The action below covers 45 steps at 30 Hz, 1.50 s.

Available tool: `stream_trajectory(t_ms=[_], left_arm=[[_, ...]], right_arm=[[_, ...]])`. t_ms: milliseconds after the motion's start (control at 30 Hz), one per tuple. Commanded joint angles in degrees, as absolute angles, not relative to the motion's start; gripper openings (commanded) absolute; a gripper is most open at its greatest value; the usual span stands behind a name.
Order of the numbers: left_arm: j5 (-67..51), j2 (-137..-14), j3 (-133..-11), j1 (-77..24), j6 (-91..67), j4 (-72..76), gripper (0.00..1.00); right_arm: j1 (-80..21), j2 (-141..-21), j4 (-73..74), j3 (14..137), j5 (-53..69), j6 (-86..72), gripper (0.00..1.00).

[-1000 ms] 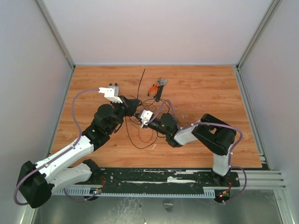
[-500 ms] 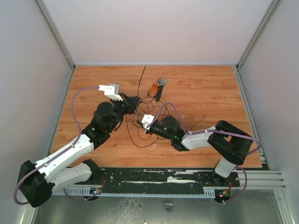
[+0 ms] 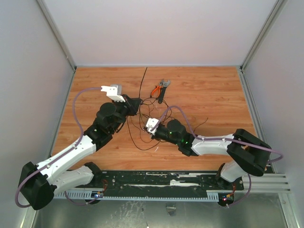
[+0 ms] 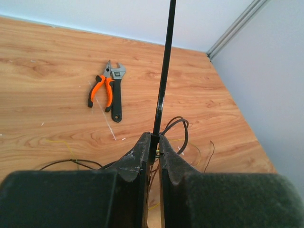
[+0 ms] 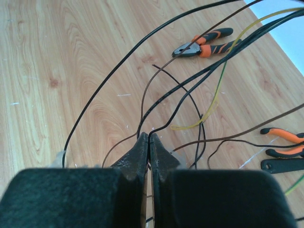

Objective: Zip-tie the wires
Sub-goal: Adjust the cable at the center of the board.

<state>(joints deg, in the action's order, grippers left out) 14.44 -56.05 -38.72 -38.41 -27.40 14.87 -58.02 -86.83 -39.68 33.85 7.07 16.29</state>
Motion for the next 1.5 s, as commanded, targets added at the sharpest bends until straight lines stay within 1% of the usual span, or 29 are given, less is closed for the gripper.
stream_trajectory(t_ms=[0,200,500,700,867,1033,1067,1100,1133,1267,1333,1467], left_arm=[[15.11,-56.16,-40.83,-37.81,-26.96,16.83,0.00],[14.77,-56.16,-40.99,-37.73,-26.94,16.92,0.00],[14.84,-58.01,-42.25,-37.45,-26.30,15.97,0.00],[14.85,-58.06,-43.13,-37.27,-26.44,15.48,0.00],[14.92,-58.07,-43.92,-37.28,-26.23,14.83,0.00],[14.94,-57.85,-43.86,-37.29,-26.48,14.76,0.00],[15.01,-57.94,-43.78,-37.30,-26.48,14.70,0.00],[15.03,-58.00,-43.81,-37.34,-26.54,14.76,0.00],[14.96,-58.04,-43.79,-37.27,-26.53,14.71,0.00],[14.94,-58.26,-43.83,-37.31,-26.29,14.68,0.00],[14.86,-58.27,-43.86,-37.31,-26.28,14.60,0.00],[14.74,-58.05,-43.73,-37.31,-25.98,14.12,0.00]], right_arm=[[-58.51,-83.19,-36.33,33.94,4.10,14.54,0.00],[-58.53,-83.95,-31.15,37.72,1.64,15.45,0.00],[-60.17,-81.90,-27.01,34.77,10.19,12.71,0.00],[-63.00,-84.60,-29.20,32.69,9.59,9.67,0.00],[-64.19,-88.13,-26.88,33.70,9.20,10.19,0.00],[-64.21,-87.17,-25.83,33.93,7.40,11.06,0.00],[-64.24,-86.32,-25.91,33.81,7.20,11.12,0.03],[-64.17,-85.16,-25.93,33.67,6.91,11.16,0.16],[-64.11,-84.07,-25.93,33.45,6.71,11.16,0.23],[-62.91,-76.91,-25.58,31.34,5.84,10.90,0.45],[-61.56,-72.38,-25.50,29.56,5.33,10.69,0.52],[-56.60,-62.22,-26.24,27.03,5.65,10.24,0.59]])
